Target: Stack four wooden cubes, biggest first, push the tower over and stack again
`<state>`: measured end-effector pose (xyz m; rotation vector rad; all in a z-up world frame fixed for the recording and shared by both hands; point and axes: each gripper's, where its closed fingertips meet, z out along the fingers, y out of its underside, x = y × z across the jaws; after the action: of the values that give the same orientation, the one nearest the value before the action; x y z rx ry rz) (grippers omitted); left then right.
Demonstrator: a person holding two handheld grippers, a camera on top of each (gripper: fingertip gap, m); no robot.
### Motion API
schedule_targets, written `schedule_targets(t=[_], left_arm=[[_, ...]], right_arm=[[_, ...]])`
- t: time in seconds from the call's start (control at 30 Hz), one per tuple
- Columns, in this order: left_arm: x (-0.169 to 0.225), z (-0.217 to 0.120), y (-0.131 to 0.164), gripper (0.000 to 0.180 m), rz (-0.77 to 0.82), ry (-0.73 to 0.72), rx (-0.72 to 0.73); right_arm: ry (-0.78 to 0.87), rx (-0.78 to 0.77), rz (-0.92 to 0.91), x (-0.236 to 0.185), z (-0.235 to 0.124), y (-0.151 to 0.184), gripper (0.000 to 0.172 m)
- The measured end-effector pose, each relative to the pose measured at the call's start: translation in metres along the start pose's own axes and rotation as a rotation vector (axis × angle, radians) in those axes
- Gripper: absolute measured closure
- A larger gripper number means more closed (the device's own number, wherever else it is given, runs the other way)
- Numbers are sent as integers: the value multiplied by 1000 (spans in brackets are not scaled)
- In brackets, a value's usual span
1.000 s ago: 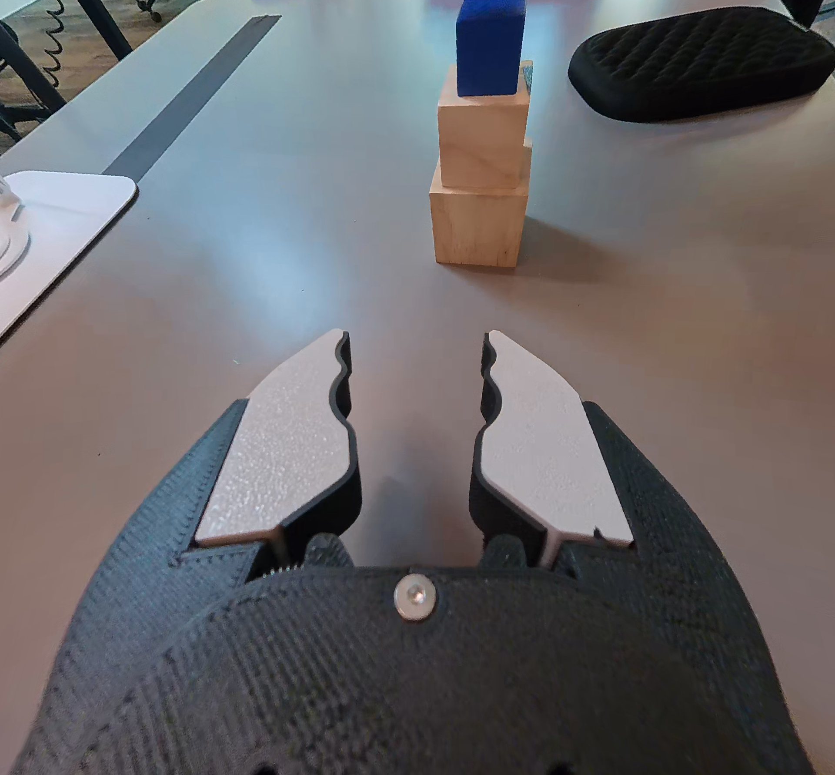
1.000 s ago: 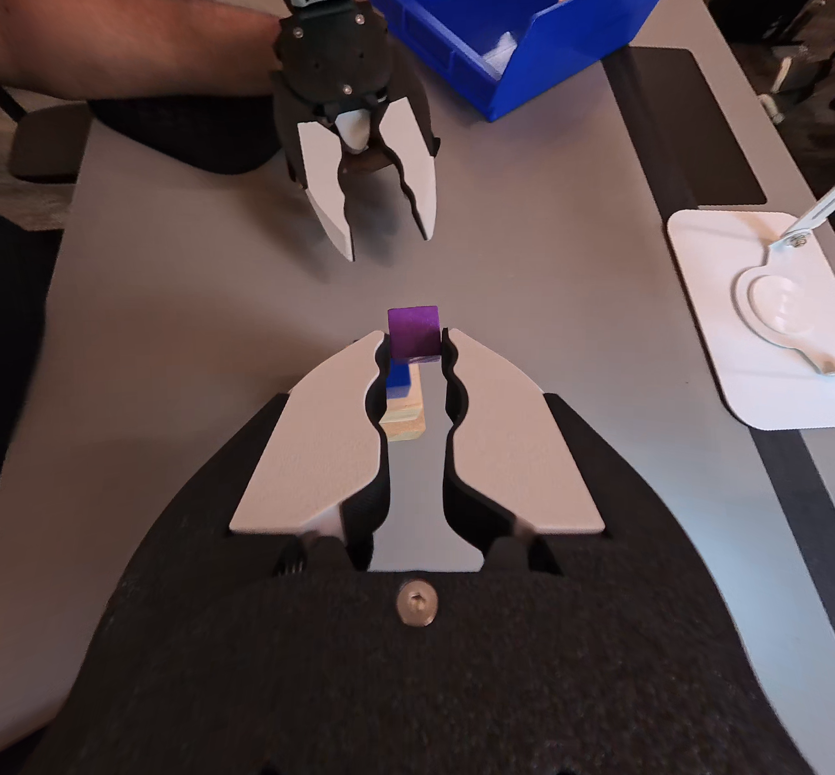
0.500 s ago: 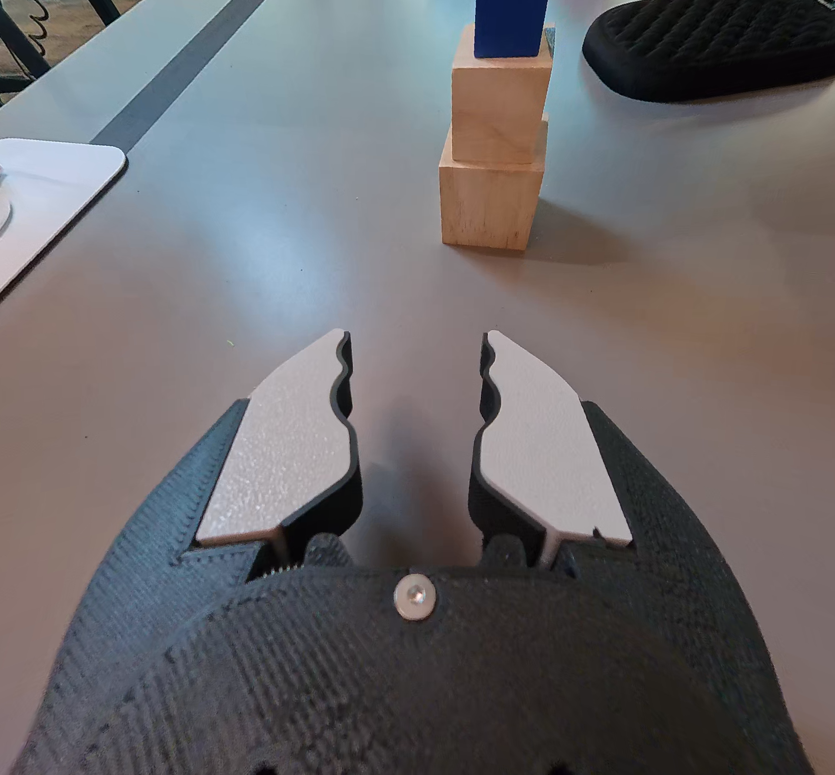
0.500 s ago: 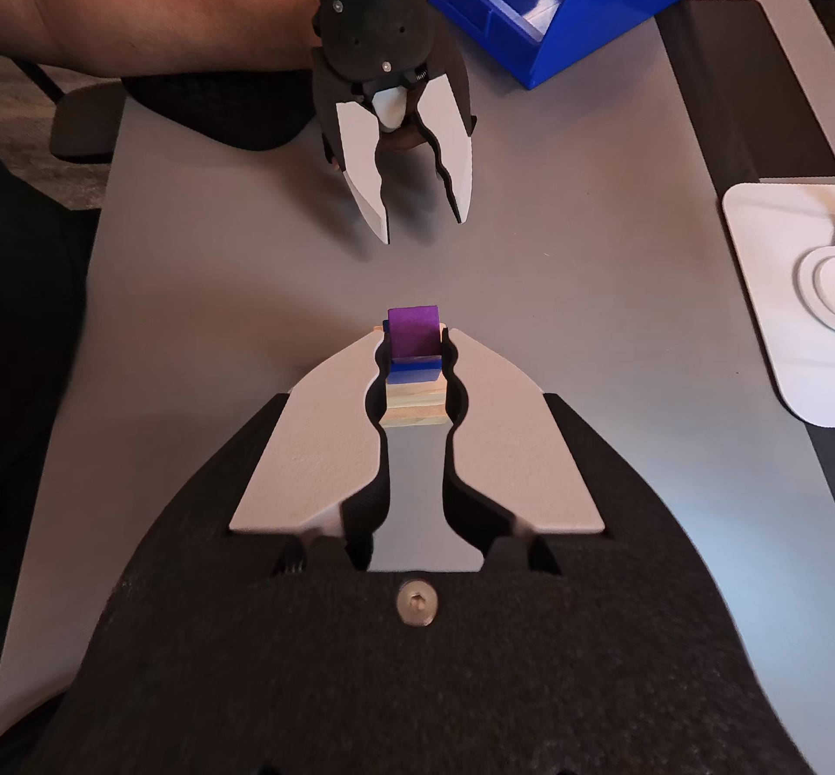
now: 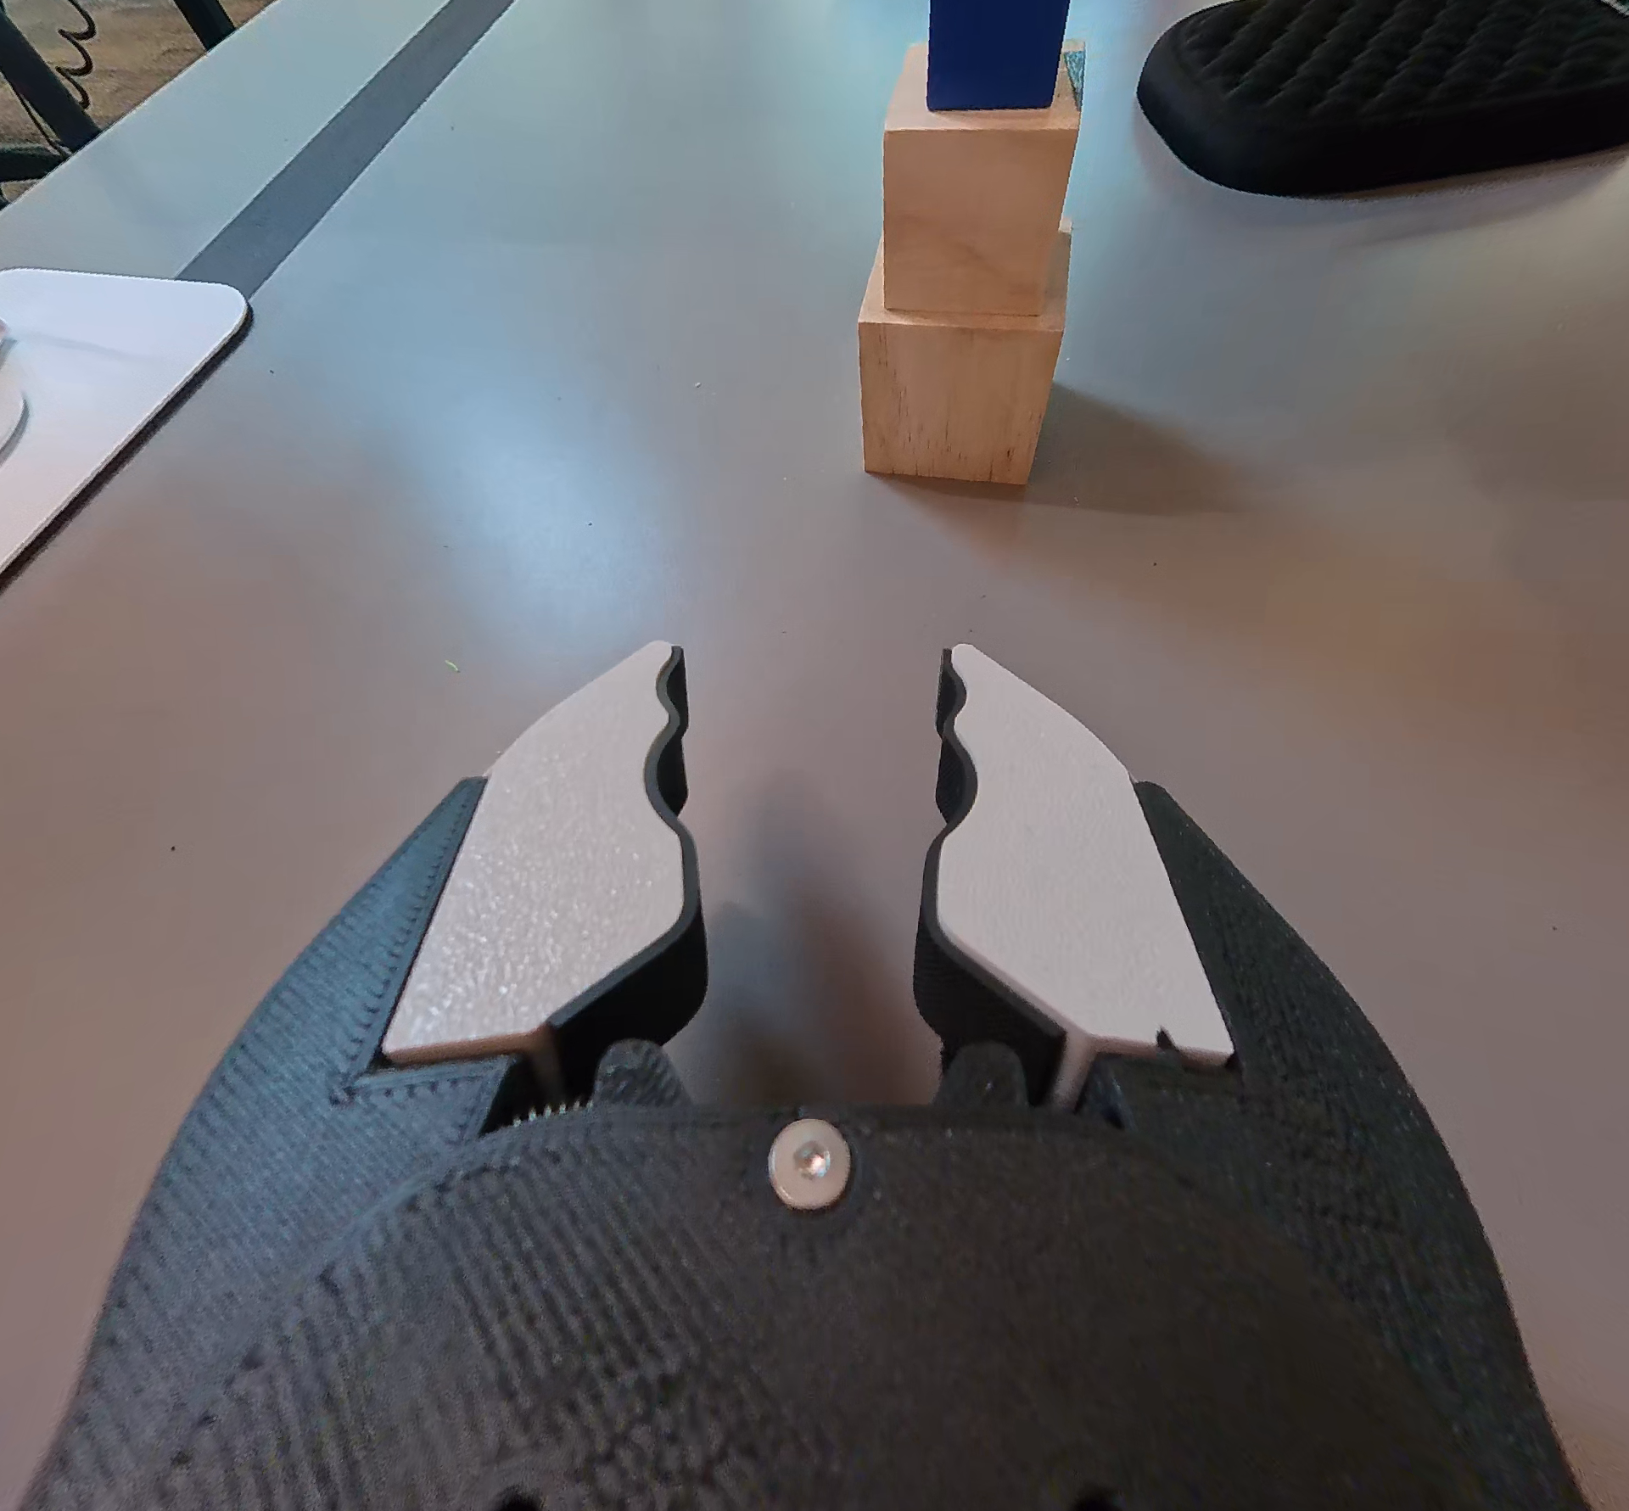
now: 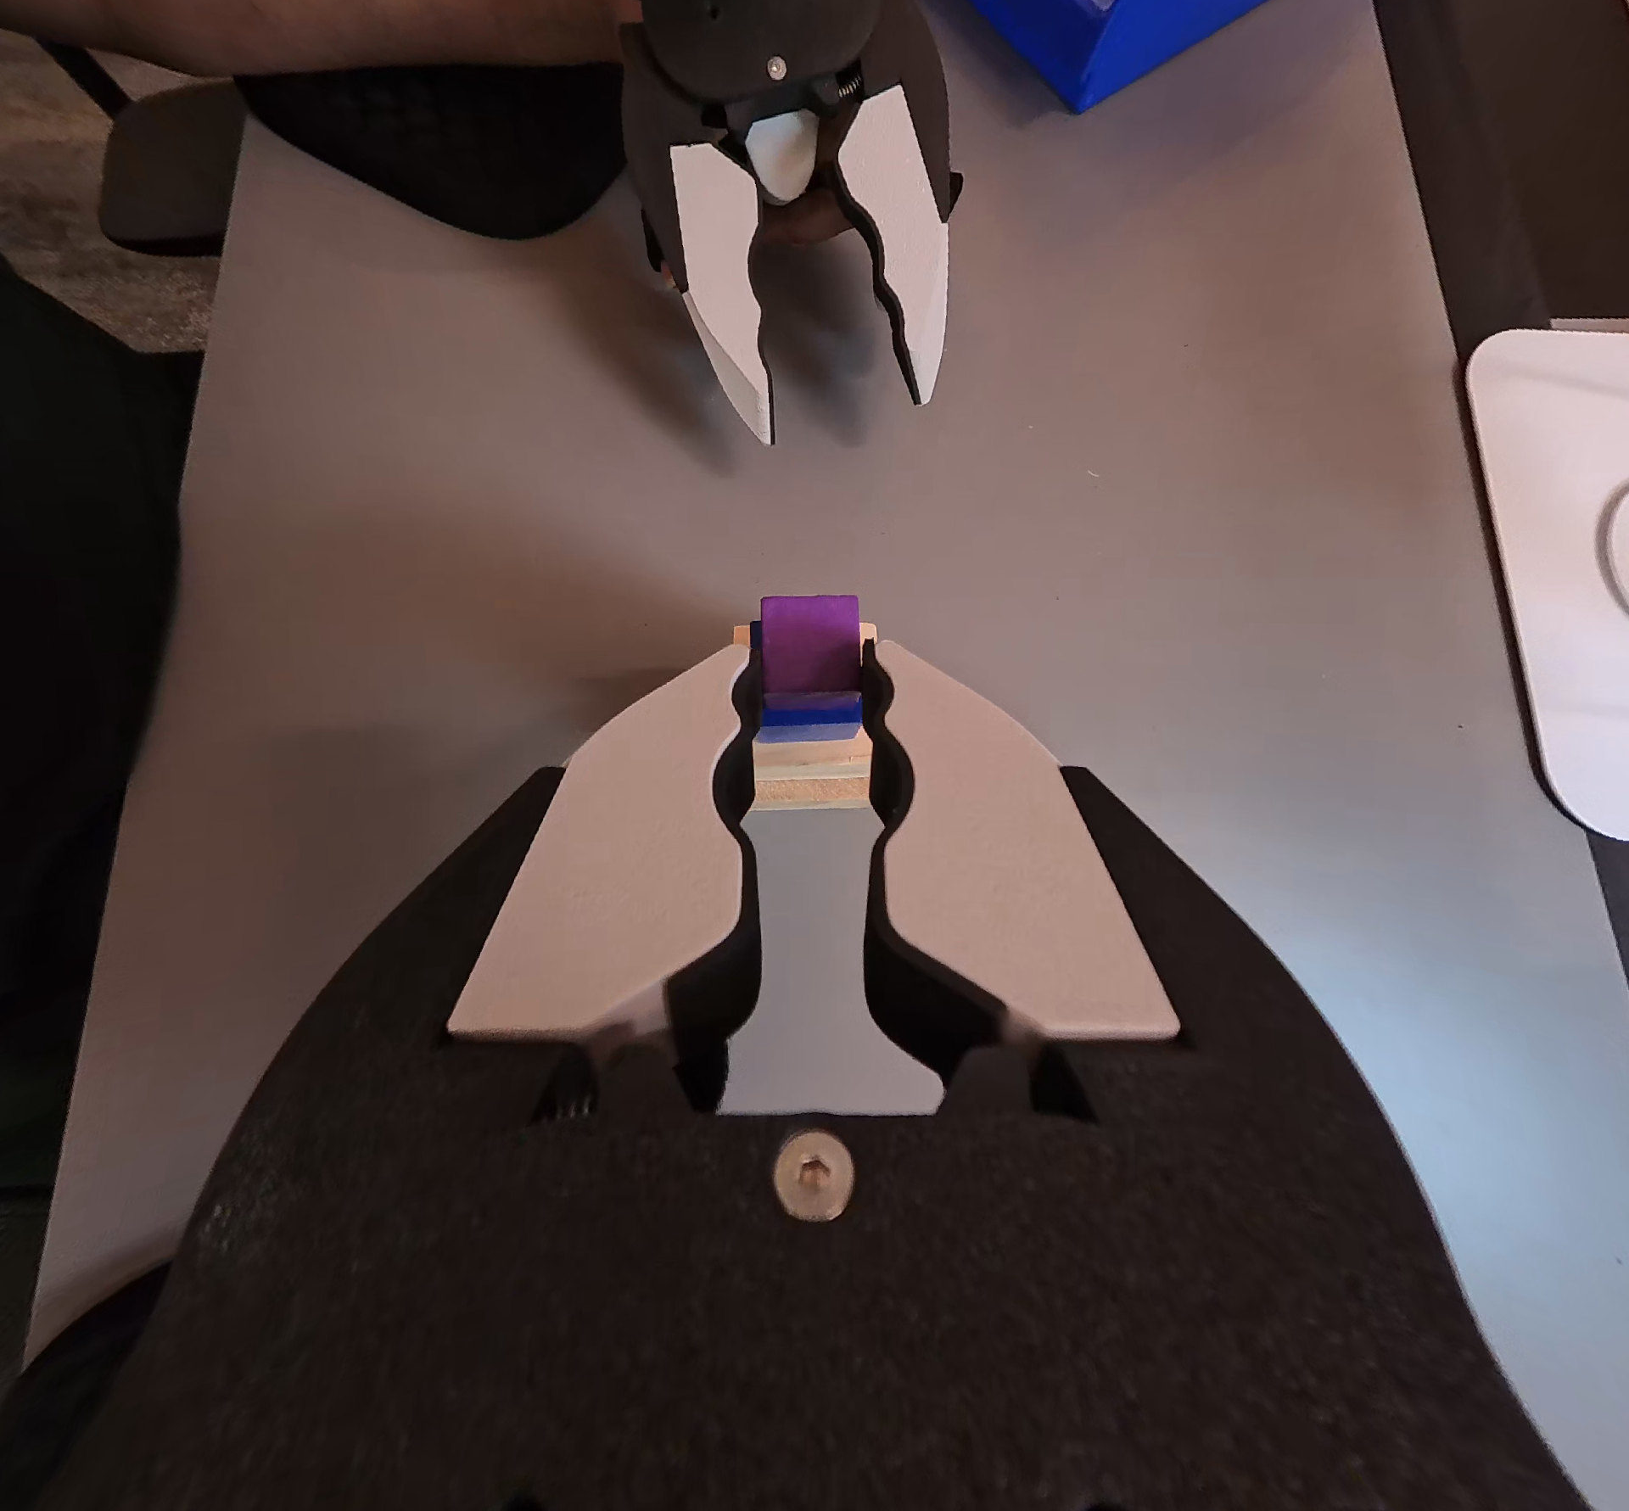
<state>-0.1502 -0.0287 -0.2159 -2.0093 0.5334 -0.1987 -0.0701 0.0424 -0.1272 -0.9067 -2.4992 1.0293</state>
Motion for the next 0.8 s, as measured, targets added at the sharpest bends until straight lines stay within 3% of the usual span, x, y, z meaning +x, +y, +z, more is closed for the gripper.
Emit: schedule_targets(t=[0.8], left_arm=[[1,1,3,126,-2,9,-13]], right_arm=[[-32,-8,-30,1,3,2,149]])
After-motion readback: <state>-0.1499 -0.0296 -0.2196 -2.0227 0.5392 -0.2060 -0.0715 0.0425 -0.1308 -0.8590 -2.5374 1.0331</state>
